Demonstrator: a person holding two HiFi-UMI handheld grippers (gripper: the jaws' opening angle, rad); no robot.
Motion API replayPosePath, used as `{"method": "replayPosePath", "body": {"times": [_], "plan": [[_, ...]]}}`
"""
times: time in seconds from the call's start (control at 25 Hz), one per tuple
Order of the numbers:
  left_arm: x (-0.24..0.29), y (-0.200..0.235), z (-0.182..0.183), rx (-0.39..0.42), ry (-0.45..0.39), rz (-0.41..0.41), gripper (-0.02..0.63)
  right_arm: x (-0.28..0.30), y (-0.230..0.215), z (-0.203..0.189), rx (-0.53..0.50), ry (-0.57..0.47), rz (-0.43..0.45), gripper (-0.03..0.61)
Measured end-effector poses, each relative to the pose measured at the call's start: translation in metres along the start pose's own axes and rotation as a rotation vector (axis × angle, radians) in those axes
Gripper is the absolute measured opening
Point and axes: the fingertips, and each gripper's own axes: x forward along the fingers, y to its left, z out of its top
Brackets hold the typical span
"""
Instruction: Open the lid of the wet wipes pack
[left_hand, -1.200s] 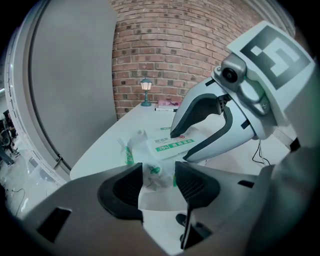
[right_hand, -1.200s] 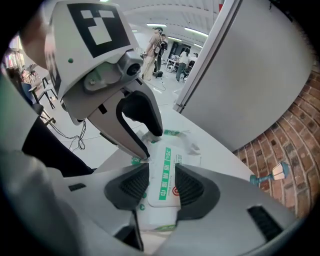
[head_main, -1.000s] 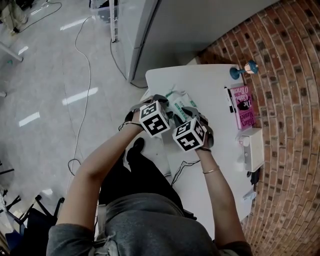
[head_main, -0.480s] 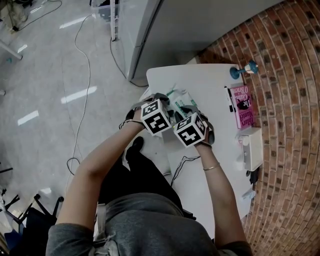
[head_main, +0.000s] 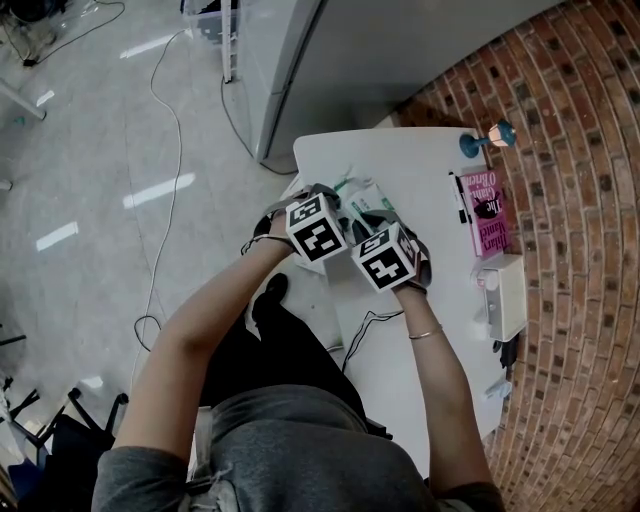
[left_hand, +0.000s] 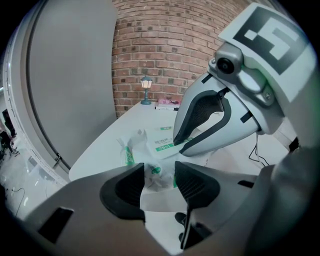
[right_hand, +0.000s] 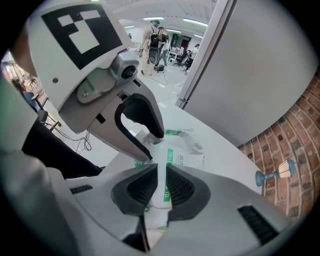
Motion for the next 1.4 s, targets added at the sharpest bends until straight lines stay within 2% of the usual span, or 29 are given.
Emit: {"method": "replayPosePath", "body": {"times": [0.64, 1.28, 1.4], "plan": [[0.002, 0.001, 0.001, -0.018, 0.003, 0.003, 0.195, -0.003, -0.008, 0.002, 0.119, -0.044, 0.133, 0.049], [0.003, 0.001, 0.003, -0.022, -0.004, -0.006, 0.190, -0.006, -0.009, 0.003, 0.150, -0.040, 0.249, 0.044], [0.002, -0.001, 0.001, 0.000, 0.002, -0.004, 0.187, -0.015, -0.020, 0.003, 0.162, -0.052, 0.232, 0.040]]}}
